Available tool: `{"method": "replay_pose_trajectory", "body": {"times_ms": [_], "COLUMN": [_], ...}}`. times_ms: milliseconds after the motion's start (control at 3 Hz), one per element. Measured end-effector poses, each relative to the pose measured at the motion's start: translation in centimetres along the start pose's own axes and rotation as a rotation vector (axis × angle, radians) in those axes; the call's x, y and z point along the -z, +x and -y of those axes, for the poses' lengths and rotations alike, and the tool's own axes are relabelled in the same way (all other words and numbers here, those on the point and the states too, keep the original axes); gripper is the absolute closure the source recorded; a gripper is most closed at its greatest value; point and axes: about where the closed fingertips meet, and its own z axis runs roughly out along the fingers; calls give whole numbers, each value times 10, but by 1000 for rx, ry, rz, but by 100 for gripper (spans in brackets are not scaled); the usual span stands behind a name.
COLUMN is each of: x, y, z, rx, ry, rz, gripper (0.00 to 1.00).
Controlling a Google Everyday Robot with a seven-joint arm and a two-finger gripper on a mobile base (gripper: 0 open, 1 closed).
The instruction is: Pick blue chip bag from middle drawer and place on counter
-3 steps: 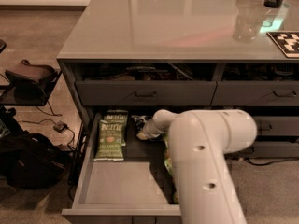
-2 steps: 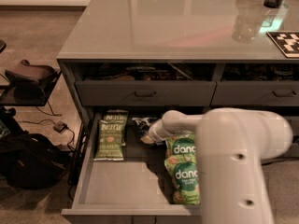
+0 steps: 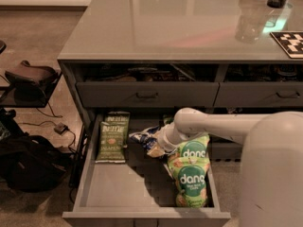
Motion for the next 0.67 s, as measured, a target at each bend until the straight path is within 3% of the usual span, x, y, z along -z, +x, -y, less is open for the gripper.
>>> {"method": "replay_pose_trajectory", "body": {"times_ms": [333, 667], "x": [36, 69], "y": [-19, -34], "z": [-28, -53], "rx": [146, 256], "ry": [-109, -181], "rz": [10, 41], "gripper": [100, 100]}}
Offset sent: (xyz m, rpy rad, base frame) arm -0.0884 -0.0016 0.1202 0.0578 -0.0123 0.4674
